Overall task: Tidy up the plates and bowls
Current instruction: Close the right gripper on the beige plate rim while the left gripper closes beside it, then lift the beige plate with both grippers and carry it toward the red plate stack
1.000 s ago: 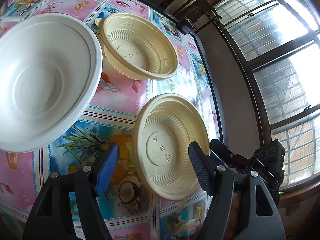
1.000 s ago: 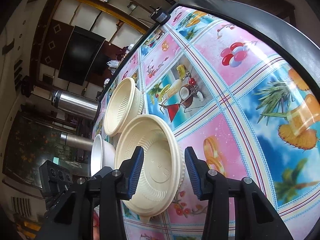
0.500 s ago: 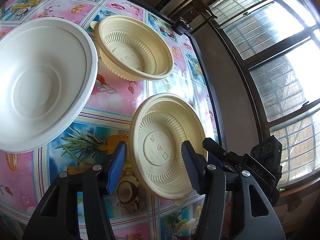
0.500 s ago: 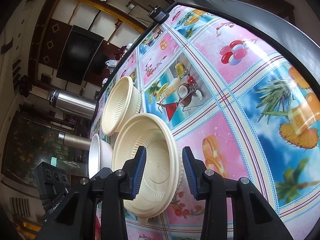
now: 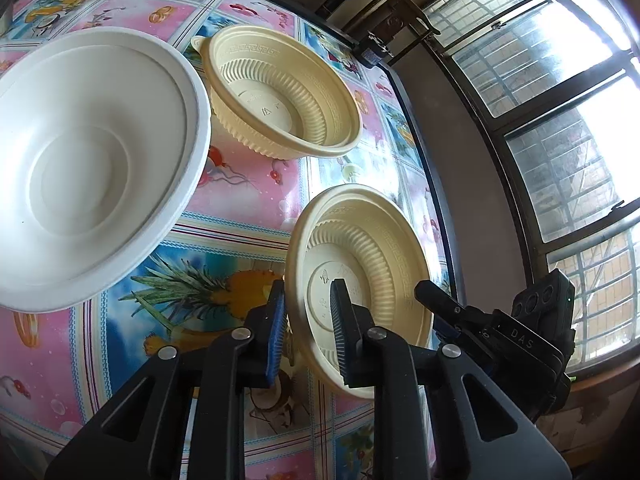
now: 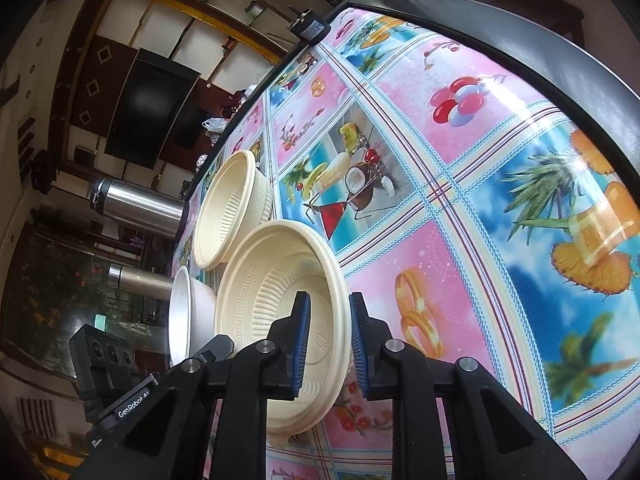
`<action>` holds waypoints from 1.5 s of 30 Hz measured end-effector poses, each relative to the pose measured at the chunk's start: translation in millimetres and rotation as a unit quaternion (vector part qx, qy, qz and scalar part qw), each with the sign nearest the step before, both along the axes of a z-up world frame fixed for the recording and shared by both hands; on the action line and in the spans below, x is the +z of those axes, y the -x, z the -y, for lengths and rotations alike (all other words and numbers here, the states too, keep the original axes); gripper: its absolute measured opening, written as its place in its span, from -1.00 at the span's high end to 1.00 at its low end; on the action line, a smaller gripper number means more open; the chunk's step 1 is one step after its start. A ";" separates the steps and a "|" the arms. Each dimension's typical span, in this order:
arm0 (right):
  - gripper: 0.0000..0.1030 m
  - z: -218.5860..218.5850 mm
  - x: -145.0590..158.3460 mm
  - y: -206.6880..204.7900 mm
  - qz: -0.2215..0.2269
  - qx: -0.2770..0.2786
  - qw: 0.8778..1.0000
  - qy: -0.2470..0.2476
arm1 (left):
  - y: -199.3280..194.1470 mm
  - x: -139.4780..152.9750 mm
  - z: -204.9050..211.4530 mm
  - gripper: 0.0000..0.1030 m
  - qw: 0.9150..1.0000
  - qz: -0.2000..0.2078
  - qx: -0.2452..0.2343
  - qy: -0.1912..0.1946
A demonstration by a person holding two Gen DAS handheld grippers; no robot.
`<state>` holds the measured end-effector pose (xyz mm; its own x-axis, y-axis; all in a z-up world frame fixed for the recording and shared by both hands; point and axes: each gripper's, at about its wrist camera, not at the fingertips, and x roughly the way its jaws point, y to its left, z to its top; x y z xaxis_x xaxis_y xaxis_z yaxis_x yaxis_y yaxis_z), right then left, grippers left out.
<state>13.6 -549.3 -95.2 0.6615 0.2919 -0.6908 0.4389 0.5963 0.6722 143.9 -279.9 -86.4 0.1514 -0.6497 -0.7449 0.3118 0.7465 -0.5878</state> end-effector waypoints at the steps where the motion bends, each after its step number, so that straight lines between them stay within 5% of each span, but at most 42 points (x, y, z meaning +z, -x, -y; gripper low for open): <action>1: 0.63 0.4 -0.3 0.1 0.000 -0.001 1.000 0.000 | 0.1 -0.1 -0.3 0.69 1.000 0.002 0.001 -0.002; 12: 0.80 0.4 -0.8 1.5 -0.010 -0.010 1.000 0.016 | 0.5 -2.7 -1.4 0.83 1.000 0.005 0.002 -0.011; 45: 0.79 -45.1 4.6 6.0 -0.004 0.006 0.996 0.084 | 20.9 -1.9 -33.4 0.82 0.999 0.018 0.025 -0.028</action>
